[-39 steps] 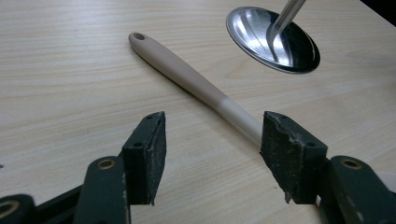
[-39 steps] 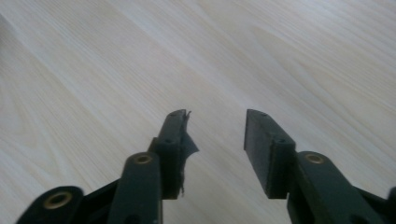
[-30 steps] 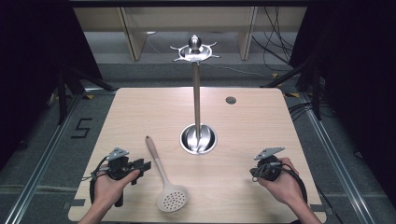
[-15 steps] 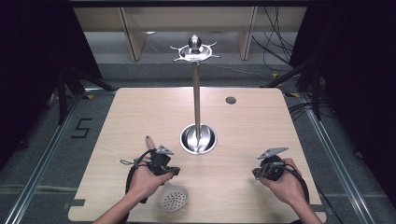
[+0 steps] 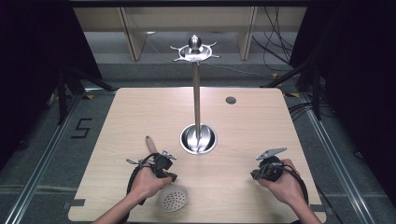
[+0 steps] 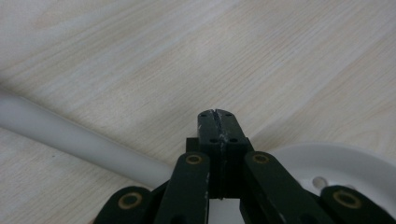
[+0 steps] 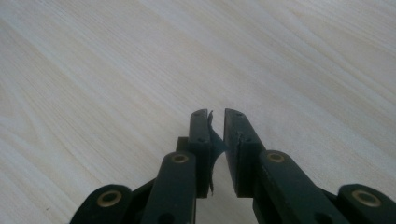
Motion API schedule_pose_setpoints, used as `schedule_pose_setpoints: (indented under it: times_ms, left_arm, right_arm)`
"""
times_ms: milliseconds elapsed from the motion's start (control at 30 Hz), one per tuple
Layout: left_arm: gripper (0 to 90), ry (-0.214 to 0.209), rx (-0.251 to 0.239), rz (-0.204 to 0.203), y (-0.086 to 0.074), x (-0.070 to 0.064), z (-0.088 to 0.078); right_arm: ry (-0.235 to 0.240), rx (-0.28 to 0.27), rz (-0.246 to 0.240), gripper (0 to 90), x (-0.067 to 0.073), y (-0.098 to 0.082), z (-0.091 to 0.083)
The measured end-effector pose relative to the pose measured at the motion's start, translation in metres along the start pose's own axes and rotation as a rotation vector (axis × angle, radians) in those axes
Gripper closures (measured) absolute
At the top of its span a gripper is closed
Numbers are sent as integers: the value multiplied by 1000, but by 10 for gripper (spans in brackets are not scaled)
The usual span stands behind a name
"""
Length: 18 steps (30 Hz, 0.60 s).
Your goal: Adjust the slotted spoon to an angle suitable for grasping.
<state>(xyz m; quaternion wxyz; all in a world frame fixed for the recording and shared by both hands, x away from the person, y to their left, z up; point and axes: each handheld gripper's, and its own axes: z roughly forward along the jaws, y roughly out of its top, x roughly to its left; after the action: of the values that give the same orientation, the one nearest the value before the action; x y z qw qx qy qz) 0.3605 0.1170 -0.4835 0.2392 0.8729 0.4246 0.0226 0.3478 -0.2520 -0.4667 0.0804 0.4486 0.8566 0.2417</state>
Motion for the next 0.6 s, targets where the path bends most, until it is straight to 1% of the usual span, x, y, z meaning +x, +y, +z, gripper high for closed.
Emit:
schedule_pose_setpoints:
  times_ms: [33,67,133,167,200,233,267,300,333,367,400,433,467,500,533,600]
  left_arm:
    - [893,-3,-1,7,-1,0,1]
    - [893,-3,16,1,-1,0,1]
    - [894,0,13,0,-2,0,2]
    - [894,-3,15,6,-4,1,2]
    - [894,-3,15,6,-4,1,2]
    - [894,-7,28,9,-5,1,1]
    - [894,-7,28,9,-5,1,1]
    - [894,4,22,15,-6,0,0]
    - [894,0,29,18,-6,0,-1]
    - [894,3,46,23,-7,1,-2]
    - [894,15,41,27,-9,0,-3]
    - [894,6,46,22,-10,1,-3]
    - [894,11,49,27,-12,1,-5]
    - [894,13,53,21,-13,1,-5]
    - [894,6,58,30,-14,3,-6]
    - [894,11,64,27,-15,3,-7]
  right_arm:
    - [-2,-11,-18,815,-2,0,1]
    - [4,2,-4,813,-1,0,1]
    - [5,1,-4,812,-1,0,1]
    - [3,-3,-13,811,-1,0,1]
    - [8,4,-1,810,0,0,1]
    - [9,4,0,809,0,0,1]
    - [5,3,-8,809,0,-1,1]
    - [5,3,-8,809,0,-1,1]
    - [6,4,-7,809,0,-1,1]
    - [9,8,-3,808,0,-1,1]
    - [8,4,-1,807,1,-1,2]
    - [9,10,-5,807,1,-1,2]
    - [9,8,-4,807,1,-1,2]
    - [10,9,-4,806,1,-1,2]
    - [10,9,-5,806,1,-1,2]
    - [10,13,1,806,2,0,2]
